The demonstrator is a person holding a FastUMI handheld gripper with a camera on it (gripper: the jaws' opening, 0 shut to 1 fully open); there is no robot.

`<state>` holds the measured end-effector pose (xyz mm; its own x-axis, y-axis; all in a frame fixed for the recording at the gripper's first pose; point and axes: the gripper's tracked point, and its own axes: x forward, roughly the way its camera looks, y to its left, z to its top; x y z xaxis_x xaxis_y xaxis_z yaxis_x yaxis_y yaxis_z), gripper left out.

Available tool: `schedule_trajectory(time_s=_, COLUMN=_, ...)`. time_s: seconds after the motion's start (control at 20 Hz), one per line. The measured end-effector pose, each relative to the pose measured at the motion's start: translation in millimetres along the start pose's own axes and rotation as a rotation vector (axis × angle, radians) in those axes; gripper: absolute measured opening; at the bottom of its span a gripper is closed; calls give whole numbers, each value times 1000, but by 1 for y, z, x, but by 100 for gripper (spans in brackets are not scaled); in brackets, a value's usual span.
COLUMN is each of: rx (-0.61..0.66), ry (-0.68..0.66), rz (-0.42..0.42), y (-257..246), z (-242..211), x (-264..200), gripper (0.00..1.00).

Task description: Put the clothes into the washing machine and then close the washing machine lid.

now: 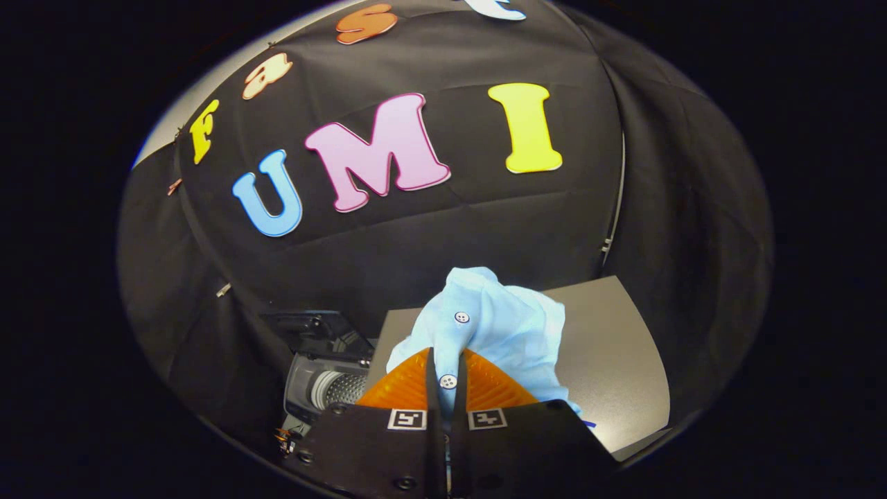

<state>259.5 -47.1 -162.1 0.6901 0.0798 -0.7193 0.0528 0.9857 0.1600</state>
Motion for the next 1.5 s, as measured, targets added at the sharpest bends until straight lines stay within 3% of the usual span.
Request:
schedule_trajectory(time_s=0.5, rx=-141, ry=-14, rz=200, y=196, z=-14, x=-14, gripper=7)
schedule_trajectory(time_s=0.9, rx=-184, ry=98, rz=300, y=317, z=-85, x=36, gripper=7)
schedule_trajectory(time_s=1.15, rx=-175, ry=145, rz=296, y=353, z=-125, x=79, gripper=7)
schedule_trajectory(time_s=1.5, rx=-125, ry=239, rz=233, y=360, z=-192, x=156, gripper=7)
